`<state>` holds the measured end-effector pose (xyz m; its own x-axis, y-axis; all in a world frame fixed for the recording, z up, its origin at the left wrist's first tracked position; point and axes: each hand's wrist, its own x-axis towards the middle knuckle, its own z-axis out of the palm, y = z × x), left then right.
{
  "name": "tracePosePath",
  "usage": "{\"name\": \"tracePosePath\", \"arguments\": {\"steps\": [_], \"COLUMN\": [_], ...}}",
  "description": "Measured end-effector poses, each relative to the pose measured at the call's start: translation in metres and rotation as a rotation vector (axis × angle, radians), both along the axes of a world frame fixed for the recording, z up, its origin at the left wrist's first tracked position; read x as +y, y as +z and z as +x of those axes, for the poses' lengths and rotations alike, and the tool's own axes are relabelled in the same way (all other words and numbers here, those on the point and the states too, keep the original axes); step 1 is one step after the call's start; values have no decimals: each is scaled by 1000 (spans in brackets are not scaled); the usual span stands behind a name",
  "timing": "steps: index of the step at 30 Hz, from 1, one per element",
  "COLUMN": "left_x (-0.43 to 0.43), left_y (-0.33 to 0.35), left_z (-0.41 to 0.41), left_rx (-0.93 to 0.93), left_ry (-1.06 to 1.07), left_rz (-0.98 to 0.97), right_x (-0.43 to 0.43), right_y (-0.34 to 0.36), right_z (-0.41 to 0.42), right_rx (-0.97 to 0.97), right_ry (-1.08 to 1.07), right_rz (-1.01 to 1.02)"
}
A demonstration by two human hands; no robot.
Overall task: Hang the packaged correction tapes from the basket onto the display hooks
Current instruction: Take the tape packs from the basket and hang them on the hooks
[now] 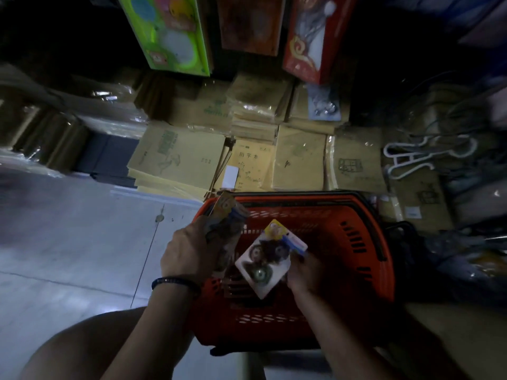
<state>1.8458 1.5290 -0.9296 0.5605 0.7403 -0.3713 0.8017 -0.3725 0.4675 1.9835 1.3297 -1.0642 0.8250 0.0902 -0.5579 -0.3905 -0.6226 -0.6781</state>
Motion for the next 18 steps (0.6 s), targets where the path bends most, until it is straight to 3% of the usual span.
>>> {"name": "tracePosePath", "arguments": {"steps": [3, 8, 11, 18], "left_x": [-9, -48, -75, -123], "left_y": [8, 60, 94, 190], "left_z": [-4, -15, -23, -32], "left_rx": [-99, -422, -612, -989], "left_ry": [15, 34, 131, 168], "left_rz": [-78, -184, -361, -635], "right_x": [-34, -53, -60, -62], "right_y": [61, 178, 248, 344], "right_z": [1, -7, -8, 1], "right_rx": [-144, -332, -454, -604], "right_ry": [92, 97, 196, 383], "right_rz": [87, 314, 346, 503]}}
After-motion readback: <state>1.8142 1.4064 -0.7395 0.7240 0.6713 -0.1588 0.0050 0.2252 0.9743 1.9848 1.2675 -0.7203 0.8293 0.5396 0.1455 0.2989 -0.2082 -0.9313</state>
